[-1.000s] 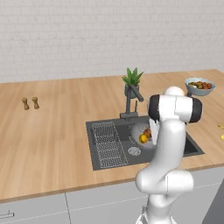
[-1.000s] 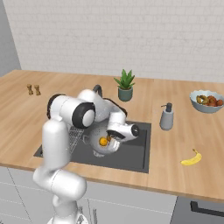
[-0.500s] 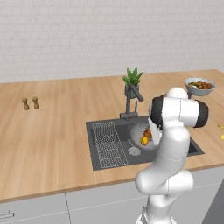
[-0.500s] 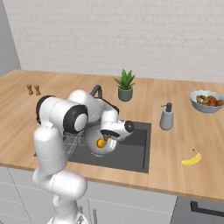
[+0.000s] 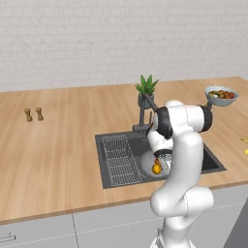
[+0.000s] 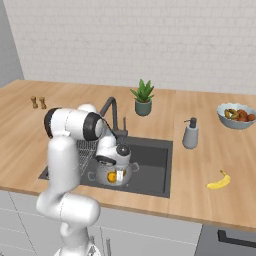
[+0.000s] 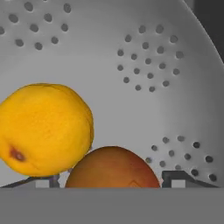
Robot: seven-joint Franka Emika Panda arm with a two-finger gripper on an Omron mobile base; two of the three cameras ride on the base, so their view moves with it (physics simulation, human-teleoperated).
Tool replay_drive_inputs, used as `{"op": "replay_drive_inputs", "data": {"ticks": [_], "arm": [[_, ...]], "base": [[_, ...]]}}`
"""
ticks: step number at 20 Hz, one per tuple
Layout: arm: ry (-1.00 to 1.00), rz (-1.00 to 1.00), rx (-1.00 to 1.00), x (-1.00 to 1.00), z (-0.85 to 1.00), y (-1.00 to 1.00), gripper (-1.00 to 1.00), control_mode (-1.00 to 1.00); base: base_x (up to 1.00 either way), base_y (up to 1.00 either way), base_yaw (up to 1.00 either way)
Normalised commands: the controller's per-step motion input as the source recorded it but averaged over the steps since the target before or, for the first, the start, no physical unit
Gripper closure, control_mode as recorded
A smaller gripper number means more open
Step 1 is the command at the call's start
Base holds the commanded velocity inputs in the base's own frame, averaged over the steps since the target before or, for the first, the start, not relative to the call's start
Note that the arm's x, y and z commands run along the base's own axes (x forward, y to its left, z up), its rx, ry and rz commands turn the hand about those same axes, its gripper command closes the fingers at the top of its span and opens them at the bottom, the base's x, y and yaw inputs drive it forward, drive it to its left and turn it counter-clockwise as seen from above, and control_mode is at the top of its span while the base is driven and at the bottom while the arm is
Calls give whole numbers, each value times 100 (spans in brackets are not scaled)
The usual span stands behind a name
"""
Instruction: Put the colander in the sink, put the banana, tangerine, peach in the colander, and turn on the sink faucet and pour water over the colander.
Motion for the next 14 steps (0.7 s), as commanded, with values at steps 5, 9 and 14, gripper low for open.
{"op": "replay_drive_inputs", "data": {"ticks": [5, 9, 14], "arm": [[-14, 0, -4, -48, -64, -7, -100, -100], [-21, 0, 7, -56, 15, -30, -100, -100], [-8, 8, 4, -49, 32, -37, -100, -100]], "base": [[0, 0, 0], [0, 0, 0], [0, 0, 0]]}}
